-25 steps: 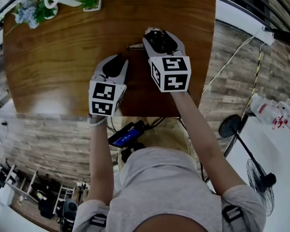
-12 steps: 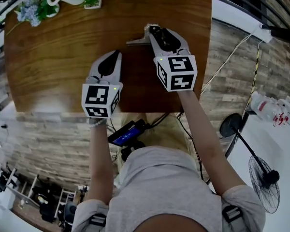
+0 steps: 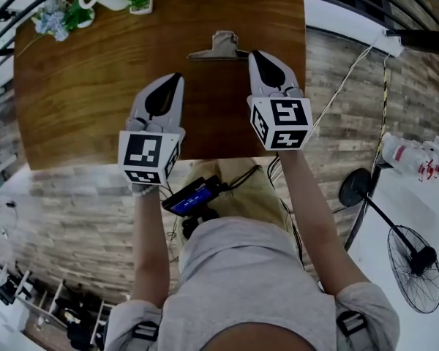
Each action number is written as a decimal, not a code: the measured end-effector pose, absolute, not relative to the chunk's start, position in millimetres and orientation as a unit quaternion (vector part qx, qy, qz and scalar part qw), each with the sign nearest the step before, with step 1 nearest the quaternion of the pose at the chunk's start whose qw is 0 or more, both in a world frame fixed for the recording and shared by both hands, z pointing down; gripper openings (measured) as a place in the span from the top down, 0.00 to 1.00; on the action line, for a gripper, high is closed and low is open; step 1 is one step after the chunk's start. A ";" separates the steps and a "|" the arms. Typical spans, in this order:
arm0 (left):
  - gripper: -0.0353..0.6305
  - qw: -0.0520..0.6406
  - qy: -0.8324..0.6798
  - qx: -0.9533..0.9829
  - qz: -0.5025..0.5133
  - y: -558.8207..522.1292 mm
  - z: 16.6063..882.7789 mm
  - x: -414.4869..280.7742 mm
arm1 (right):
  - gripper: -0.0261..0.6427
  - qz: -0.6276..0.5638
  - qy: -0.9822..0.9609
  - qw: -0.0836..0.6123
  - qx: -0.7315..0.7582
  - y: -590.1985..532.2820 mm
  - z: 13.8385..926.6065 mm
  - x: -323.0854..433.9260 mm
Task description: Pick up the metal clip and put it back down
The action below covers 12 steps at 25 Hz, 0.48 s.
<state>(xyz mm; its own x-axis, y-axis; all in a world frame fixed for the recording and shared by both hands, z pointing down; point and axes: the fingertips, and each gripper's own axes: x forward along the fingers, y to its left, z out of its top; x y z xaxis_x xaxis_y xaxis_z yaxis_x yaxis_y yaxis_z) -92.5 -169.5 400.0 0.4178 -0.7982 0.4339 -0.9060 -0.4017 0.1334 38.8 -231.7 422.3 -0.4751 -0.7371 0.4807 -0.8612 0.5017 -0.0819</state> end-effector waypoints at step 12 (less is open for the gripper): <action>0.93 0.110 -0.516 0.839 0.132 -125.8 333.2 -89.4 | 0.96 0.119 -0.856 0.130 0.487 -175.0 346.9 57.9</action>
<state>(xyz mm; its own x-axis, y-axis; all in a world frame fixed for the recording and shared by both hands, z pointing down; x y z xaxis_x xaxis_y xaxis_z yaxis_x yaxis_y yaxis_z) -89.4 -125.8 333.2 0.4331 -0.8366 0.3355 -0.8947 -0.4441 0.0478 57.9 -175.0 346.9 -0.4925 -0.8018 0.3386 -0.8637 0.4980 -0.0772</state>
